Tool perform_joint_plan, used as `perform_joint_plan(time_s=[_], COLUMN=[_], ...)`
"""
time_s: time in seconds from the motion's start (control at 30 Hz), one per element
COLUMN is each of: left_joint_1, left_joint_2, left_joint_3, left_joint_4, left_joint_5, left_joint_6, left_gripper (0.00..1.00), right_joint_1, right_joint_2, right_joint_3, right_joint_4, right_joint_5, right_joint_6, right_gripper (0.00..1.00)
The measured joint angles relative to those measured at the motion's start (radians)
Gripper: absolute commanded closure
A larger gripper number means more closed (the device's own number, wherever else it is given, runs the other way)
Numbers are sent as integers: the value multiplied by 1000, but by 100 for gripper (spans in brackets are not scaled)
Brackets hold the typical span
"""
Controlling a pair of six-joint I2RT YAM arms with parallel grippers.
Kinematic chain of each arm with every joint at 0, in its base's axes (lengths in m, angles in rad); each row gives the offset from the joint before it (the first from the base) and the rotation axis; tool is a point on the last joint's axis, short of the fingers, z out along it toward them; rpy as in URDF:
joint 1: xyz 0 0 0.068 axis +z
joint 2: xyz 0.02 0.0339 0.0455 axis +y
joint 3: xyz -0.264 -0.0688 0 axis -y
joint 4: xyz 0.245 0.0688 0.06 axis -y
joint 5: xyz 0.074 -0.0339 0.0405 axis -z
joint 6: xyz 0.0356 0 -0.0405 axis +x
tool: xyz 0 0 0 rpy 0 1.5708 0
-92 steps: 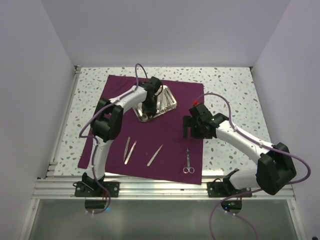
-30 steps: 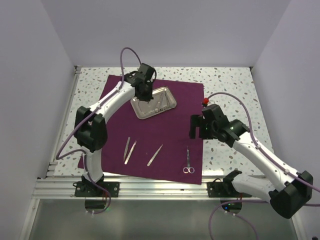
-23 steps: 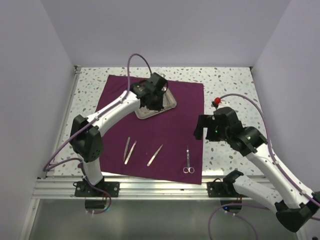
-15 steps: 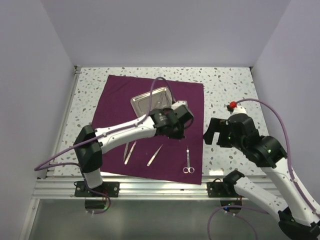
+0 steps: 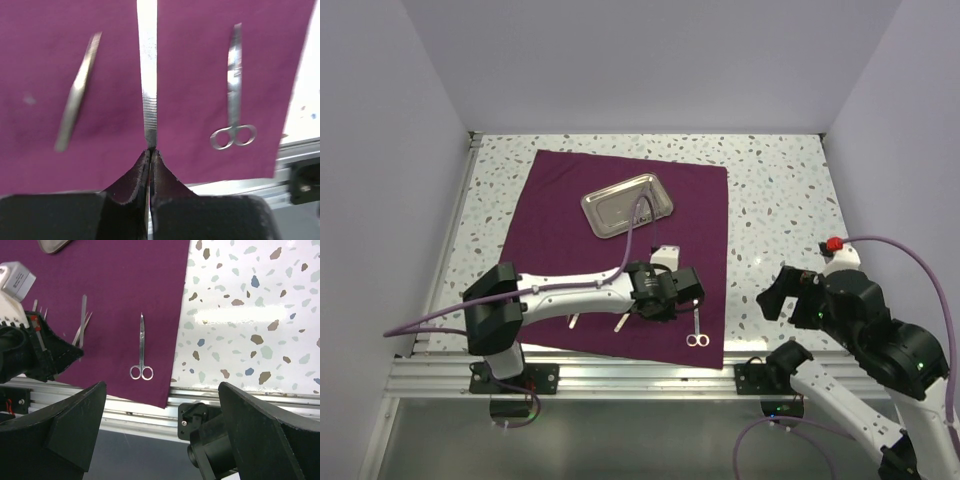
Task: Open and lay out the surgical kit
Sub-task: Place the medical item in the surgical kit.
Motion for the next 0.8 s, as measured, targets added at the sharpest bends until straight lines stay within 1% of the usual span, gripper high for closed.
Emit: perform_joint_plan(time_s=[0.1,0.2,0.27,0.37,0.47,0.6,0.7,0.8], left_joint_1=[-12,-14,-13,-16,-27,-35,-38,-40], left_joint_2=[-84,-179,-227,-252,-244,-198,-125,-28], left_joint_3=[-71,-102,-114,-139,-171,-176,-171,-148], left_joint_4=[-54,-89,-90,-64,-2,91,137,148], left_joint_5=[-38,-75,-88,-88,-72,-43,-26,-16], left_joint_6=[-26,-33,-33,-10,28,68,79,75], left_gripper=[100,100,100,100,100,100,100,100], right_joint_1=[0,0,0,0,0,0,0,0], right_joint_2=[-35,-62,-71,-80,-82,-82,-88,-101], right_joint_3=[-1,-5,-8,-8,-4,18,39,54], right_joint_4=[-9,-10,-12,-13,-13,-14,-13,-15], right_joint_5=[-3,-4,-6,-8,-8,-2,6,20], right_joint_6=[6,12,14,14,12,7,4,3], right_gripper=[1,2,2,2,2,2,2,2])
